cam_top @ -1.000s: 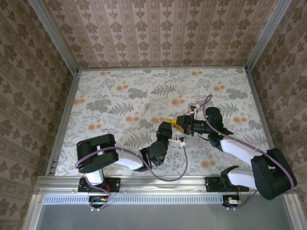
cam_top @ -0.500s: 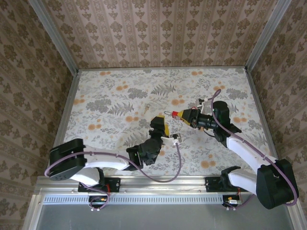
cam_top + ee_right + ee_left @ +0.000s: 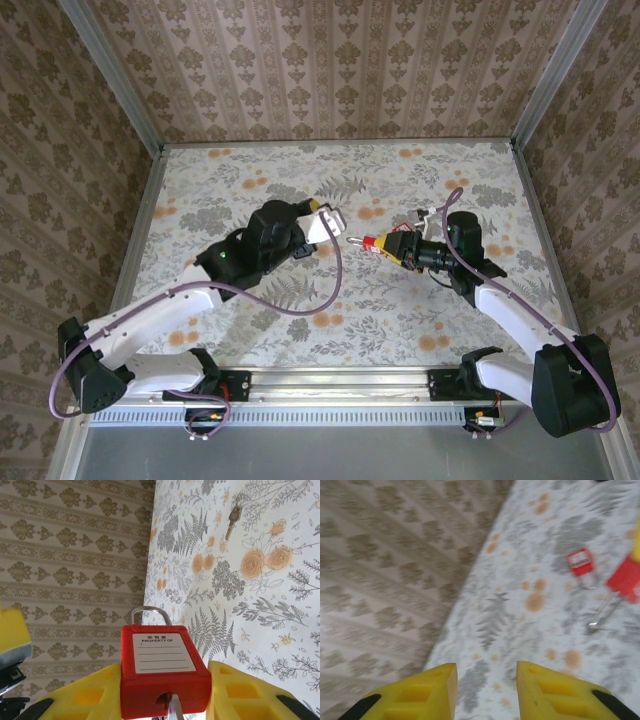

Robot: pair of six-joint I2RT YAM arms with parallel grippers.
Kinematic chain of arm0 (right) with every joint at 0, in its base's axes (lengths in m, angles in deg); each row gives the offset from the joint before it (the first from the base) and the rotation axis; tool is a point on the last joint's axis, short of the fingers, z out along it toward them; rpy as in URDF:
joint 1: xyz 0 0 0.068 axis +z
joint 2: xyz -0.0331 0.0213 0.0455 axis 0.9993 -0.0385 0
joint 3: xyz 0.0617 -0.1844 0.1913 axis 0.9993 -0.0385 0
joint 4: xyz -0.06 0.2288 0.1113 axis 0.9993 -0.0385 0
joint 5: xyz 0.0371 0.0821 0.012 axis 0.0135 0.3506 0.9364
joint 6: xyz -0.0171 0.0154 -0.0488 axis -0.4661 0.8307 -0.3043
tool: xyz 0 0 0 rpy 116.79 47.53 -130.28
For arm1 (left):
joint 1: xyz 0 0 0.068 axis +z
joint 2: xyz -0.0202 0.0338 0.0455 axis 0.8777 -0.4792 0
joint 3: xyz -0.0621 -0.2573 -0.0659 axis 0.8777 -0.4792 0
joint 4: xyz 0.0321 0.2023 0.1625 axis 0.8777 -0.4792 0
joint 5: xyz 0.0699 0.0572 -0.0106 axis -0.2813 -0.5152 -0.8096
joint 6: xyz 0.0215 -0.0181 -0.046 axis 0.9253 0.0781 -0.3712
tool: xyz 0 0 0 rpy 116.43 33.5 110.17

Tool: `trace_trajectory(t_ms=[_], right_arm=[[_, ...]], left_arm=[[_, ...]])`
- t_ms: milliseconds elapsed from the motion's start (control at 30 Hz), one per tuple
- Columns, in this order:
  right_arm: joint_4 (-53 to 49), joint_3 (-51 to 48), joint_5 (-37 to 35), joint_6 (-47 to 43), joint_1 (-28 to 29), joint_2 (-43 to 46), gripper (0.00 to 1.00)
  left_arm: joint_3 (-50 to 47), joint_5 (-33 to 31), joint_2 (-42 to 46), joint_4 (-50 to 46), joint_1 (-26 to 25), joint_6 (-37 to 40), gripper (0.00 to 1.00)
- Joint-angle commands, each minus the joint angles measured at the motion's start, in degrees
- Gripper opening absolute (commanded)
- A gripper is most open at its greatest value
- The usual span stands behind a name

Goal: Unlock with the key

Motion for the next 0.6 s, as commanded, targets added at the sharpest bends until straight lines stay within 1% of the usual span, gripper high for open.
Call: trace_trajectory(t_ms=[0, 167, 267, 400, 433, 567], right_arm=[[0.89, -0.6, 3.61, -1.73, 1.14, 1.42, 0.24], [0.37, -0.32, 4.72, -2.88, 2.86, 1.12, 0.24], [0.1, -0.35, 5.16, -3.12, 3.19, 1.52, 0.24], [-0.12, -0.53, 5.34, -3.43, 3.92, 1.6, 0.24], [-0.02, -0.57, 5.33, -3.39, 4.1, 1.59, 0.25], [0.21, -0.64, 5.43, -3.41, 4.81, 1.67, 0.24]], left_arm=[[3.06, 15.35, -6.15, -15.08, 0.84, -3.98, 0.36], [7.38, 21.24, -11.88, -17.67, 0.92, -4.84, 0.38], [8.76, 21.65, -13.83, -19.28, 0.91, -4.79, 0.41], [9.16, 22.97, -15.04, -19.22, 0.97, -4.62, 0.41], [9.16, 23.0, -15.29, -19.13, 0.97, -4.62, 0.39], [9.03, 22.63, -16.11, -19.04, 0.92, -4.43, 0.24]])
